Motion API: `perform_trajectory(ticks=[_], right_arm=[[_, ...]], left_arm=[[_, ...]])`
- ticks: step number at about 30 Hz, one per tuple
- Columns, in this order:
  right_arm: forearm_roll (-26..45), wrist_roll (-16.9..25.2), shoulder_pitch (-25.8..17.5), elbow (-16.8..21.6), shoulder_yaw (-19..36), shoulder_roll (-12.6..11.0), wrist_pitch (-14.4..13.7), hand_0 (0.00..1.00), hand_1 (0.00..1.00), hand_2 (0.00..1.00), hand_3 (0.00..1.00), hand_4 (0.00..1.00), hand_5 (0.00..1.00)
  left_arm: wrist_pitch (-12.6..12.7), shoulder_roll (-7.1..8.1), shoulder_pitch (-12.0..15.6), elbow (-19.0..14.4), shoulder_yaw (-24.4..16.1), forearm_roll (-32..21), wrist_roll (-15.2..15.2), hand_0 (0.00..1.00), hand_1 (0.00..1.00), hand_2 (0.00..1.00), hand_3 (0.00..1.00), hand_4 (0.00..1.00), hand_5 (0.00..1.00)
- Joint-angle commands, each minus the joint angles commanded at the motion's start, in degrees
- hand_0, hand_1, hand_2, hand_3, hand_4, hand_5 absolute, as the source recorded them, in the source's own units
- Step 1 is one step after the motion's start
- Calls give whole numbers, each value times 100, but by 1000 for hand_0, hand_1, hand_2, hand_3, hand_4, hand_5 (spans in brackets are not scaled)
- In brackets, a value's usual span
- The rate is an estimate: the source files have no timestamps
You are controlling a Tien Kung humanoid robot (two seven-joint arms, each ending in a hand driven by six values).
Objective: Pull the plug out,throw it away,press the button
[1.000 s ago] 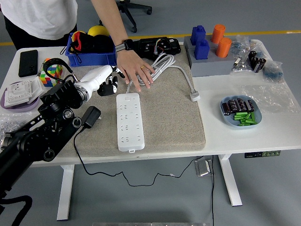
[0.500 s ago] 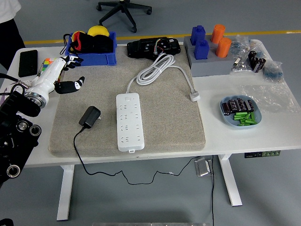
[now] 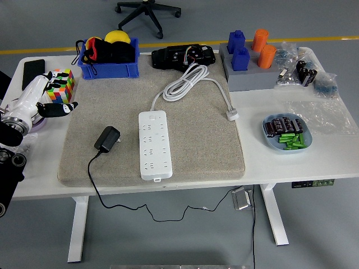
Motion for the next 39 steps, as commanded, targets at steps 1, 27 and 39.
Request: perform_trajectory(ticks=[1, 27, 39], right_arm=[[2, 0, 3, 0, -1, -1, 0, 751, 700, 709, 723, 764, 636], [-1, -3, 64, -18, -53, -30, 5, 751, 700, 710, 723, 764, 643], [-3, -4, 101, -36, -98, -96, -2, 752, 700, 710, 723, 764, 649]], left_arm=[[-4, -7, -1, -4, -1, 5, 3, 801, 774, 775, 840, 811, 56], [-213, 8, -15, -95, -93, 42, 214, 775, 705, 726, 834, 789, 160], [-229, 77, -28, -113, -129, 46, 217, 773, 698, 721, 832, 803, 165]])
